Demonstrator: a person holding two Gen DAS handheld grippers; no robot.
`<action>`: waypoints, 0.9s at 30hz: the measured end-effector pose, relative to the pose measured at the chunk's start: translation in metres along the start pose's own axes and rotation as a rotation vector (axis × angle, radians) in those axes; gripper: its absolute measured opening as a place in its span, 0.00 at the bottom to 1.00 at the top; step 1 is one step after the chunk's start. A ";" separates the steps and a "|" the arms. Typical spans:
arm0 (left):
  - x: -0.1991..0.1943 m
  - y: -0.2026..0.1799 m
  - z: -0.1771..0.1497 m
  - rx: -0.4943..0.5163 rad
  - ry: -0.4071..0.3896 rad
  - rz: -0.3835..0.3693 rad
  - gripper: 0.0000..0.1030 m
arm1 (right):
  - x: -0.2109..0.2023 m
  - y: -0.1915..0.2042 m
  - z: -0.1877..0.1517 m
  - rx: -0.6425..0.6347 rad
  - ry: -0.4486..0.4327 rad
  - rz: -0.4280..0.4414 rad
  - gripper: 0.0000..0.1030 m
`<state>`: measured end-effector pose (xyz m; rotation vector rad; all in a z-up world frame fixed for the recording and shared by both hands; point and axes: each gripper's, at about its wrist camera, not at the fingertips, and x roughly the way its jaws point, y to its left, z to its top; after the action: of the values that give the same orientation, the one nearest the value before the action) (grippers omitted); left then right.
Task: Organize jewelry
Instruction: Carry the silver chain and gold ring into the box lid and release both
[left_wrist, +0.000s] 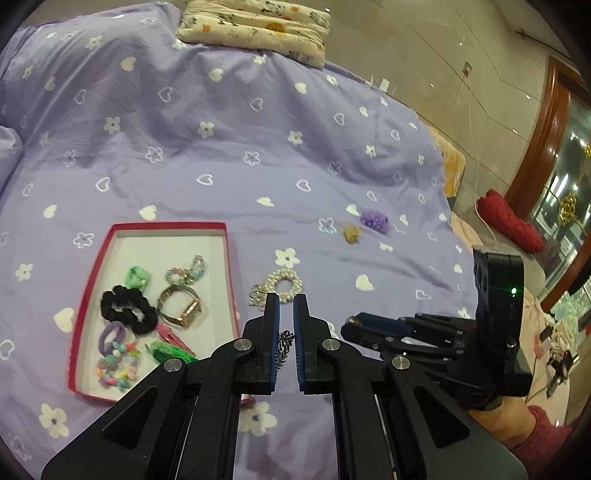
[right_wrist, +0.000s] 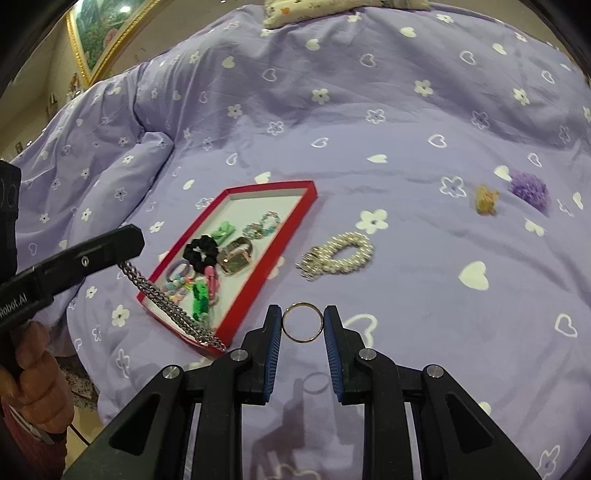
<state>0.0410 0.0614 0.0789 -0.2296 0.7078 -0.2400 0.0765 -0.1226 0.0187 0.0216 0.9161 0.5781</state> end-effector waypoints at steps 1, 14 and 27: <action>-0.003 0.004 0.001 -0.007 -0.005 0.005 0.06 | 0.001 0.004 0.002 -0.006 0.000 0.008 0.23; -0.019 0.060 0.004 -0.090 -0.030 0.103 0.06 | 0.021 0.052 0.020 -0.083 0.007 0.100 0.23; 0.003 0.122 -0.020 -0.203 0.039 0.176 0.06 | 0.067 0.094 0.025 -0.134 0.073 0.164 0.23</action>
<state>0.0469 0.1740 0.0273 -0.3545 0.7864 -0.0047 0.0828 -0.0050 0.0088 -0.0457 0.9497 0.7964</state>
